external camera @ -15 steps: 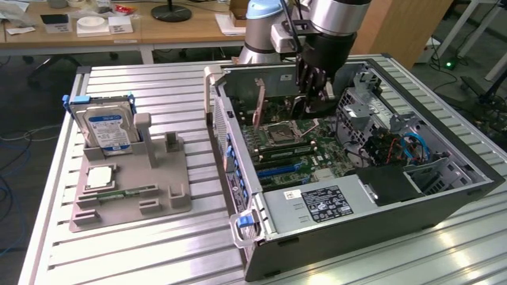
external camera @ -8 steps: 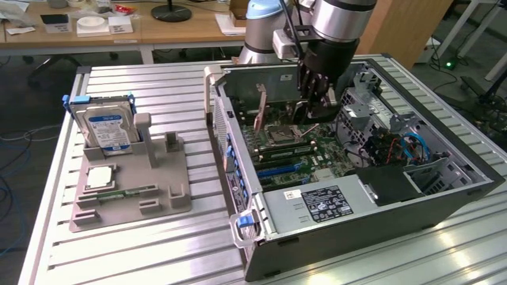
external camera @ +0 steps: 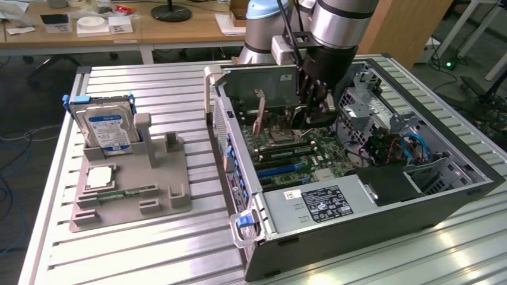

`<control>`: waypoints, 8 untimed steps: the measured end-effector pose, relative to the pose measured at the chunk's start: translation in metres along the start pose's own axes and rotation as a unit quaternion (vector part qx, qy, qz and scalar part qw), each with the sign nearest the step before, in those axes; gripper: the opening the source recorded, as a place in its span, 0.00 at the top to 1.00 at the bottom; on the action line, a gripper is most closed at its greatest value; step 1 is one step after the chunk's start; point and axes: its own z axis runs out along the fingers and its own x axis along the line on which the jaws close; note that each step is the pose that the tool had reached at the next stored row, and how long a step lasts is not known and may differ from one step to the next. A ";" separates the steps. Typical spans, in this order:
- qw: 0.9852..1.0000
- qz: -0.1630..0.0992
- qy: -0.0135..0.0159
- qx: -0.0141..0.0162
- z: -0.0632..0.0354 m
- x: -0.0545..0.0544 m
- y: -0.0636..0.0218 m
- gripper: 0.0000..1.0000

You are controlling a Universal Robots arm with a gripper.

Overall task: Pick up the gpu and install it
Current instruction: 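Insert the gpu into the slot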

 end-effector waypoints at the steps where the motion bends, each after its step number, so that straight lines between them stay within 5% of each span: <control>1: 1.000 0.000 0.000 0.000 0.0002 0.002 -0.0001 0.72; 8: 1.000 0.000 0.000 -0.001 0.0031 0.012 -0.0004 0.72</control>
